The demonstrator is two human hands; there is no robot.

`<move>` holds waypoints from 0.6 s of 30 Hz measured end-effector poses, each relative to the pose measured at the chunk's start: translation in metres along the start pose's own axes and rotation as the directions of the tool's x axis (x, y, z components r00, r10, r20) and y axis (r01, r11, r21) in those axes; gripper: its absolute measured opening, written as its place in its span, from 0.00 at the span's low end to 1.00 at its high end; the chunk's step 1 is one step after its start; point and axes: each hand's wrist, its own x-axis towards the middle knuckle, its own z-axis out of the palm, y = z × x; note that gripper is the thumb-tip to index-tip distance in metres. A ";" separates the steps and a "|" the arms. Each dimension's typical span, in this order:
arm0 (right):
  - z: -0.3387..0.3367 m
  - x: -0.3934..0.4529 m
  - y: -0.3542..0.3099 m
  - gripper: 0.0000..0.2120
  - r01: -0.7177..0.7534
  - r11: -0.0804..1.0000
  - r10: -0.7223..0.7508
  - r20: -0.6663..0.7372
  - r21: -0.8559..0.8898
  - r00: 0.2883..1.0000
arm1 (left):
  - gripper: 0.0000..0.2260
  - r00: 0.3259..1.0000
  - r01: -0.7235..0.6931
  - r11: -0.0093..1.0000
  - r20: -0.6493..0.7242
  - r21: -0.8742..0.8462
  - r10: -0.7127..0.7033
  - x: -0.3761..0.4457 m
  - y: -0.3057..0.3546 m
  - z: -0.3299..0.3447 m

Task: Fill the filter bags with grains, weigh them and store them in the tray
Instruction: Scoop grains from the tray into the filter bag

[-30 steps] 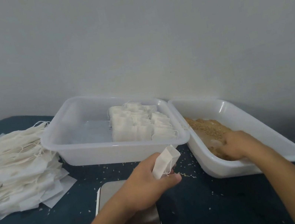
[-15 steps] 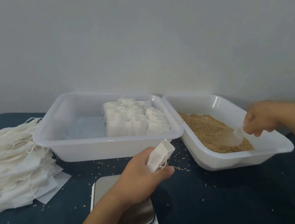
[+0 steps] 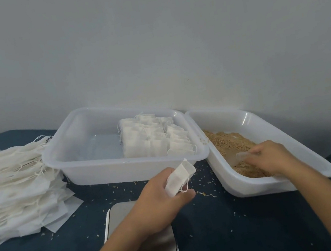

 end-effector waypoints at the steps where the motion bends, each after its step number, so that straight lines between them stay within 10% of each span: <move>1: 0.001 0.000 -0.001 0.22 -0.003 0.999 0.003 -0.014 0.037 1.000 | 0.14 1.000 -0.003 1.000 -0.001 0.000 0.003 0.000 0.000 0.000; 18: -0.003 -0.048 -0.006 0.13 0.127 0.915 0.006 -0.329 0.382 0.944 | 0.11 0.985 0.052 0.996 -0.160 -0.067 -0.062 0.000 0.000 -0.005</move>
